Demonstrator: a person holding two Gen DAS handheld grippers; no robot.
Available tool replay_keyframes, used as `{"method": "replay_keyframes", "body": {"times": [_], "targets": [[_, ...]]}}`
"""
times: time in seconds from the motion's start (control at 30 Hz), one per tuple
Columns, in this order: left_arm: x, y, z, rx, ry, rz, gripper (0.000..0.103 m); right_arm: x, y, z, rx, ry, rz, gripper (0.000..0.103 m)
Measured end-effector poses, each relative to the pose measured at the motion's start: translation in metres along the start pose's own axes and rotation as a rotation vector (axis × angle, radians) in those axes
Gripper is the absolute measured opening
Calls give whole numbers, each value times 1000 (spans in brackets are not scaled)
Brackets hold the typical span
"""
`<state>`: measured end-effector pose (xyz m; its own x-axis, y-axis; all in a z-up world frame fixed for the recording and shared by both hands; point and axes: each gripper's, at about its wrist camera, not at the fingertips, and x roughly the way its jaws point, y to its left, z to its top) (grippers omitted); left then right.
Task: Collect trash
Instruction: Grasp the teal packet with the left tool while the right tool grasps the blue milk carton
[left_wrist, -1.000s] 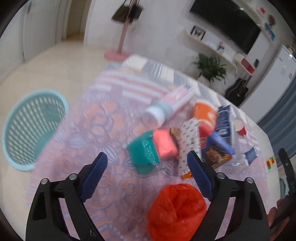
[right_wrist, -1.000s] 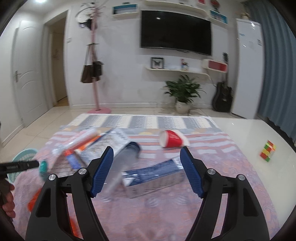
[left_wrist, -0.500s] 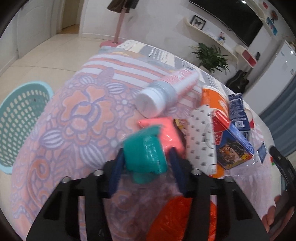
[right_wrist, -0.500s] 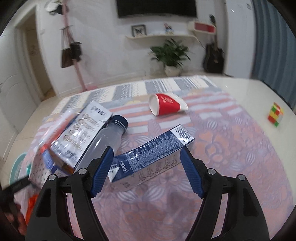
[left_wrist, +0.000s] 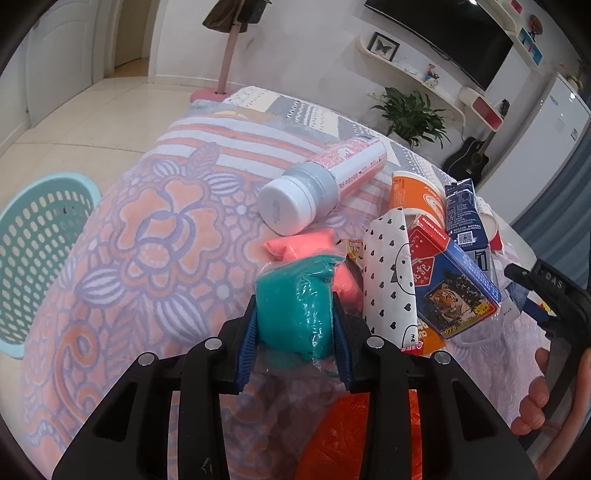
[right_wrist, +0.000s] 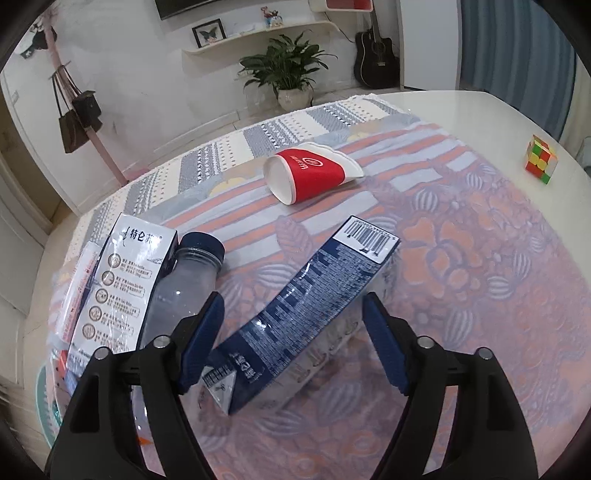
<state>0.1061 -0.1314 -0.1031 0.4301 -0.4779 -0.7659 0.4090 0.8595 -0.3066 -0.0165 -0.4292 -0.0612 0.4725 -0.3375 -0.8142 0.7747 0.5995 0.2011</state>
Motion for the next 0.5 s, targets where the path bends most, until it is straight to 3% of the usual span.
{"method": "replay_keyframes", "body": {"times": [0.27, 0.37, 0.4, 0.43, 0.5], "targets": [[-5, 2, 0, 5, -12, 5, 34, 20, -8, -4, -19, 110, 12, 76], [-8, 5, 1, 2, -17, 1, 34, 13, -15, -6, -58, 124, 45, 55], [-9, 6, 1, 0, -19, 1, 34, 12, -16, -7, -70, 127, 47, 40], [-10, 7, 2, -5, -20, -1, 34, 11, -18, -8, -81, 132, 51, 32], [-11, 10, 3, -24, -22, -13, 34, 9, -21, -10, -102, 139, 75, 32]]}}
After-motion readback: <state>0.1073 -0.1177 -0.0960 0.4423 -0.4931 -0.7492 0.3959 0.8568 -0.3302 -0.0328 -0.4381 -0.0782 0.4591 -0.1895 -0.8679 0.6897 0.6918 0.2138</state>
